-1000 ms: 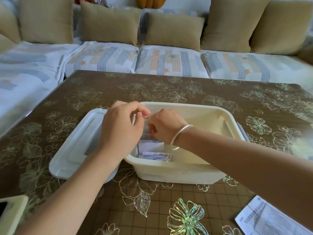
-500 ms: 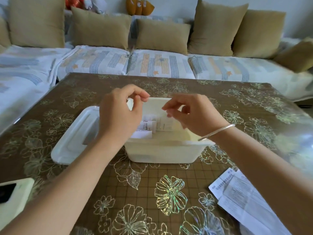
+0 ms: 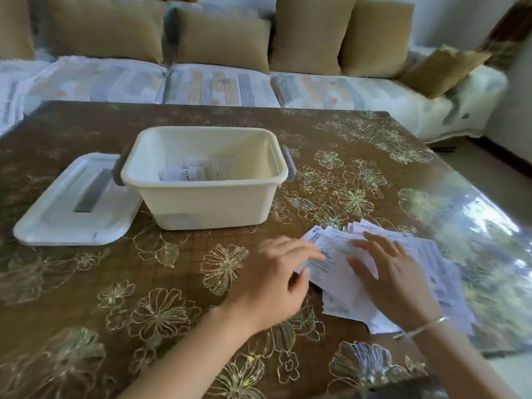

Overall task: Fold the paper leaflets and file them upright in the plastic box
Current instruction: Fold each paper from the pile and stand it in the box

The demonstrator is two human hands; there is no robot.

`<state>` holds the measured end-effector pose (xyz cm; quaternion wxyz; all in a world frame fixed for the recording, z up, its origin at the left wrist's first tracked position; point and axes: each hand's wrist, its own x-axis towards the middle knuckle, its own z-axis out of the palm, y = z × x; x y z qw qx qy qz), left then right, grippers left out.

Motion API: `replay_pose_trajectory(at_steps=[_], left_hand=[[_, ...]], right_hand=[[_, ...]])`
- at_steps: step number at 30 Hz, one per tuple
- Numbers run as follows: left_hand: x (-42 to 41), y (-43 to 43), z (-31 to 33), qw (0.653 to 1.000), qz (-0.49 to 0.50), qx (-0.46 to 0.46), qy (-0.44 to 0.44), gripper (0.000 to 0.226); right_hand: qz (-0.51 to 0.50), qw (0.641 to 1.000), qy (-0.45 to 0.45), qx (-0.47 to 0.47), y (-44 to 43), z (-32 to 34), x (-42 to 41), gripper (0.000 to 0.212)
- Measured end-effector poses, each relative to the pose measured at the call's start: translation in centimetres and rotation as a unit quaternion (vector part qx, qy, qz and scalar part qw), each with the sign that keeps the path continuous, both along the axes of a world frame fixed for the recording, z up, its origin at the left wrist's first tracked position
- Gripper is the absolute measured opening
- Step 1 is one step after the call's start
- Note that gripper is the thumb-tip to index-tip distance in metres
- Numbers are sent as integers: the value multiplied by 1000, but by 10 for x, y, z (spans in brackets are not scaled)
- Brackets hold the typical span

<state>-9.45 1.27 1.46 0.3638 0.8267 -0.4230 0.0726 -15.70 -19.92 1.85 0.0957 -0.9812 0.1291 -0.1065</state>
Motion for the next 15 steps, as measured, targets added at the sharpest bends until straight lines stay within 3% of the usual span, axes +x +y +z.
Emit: replay_pose_trajectory(at_steps=[3, 6, 9, 15], left_hand=[[-16, -8, -18, 997, -44, 48, 51, 38], [-22, -8, -29, 997, -35, 65, 39, 38], [-26, -5, -36, 996, -39, 71, 21, 35], [-35, 5, -40, 996, -28, 84, -10, 36]], right_hand=[[-8, 997, 68, -24, -1, -9, -3, 74], [7, 998, 59, -23, -4, -9, 0, 88], [23, 999, 33, -28, -3, -4, 4, 90], [44, 998, 1, -39, 8, -8, 7, 72]])
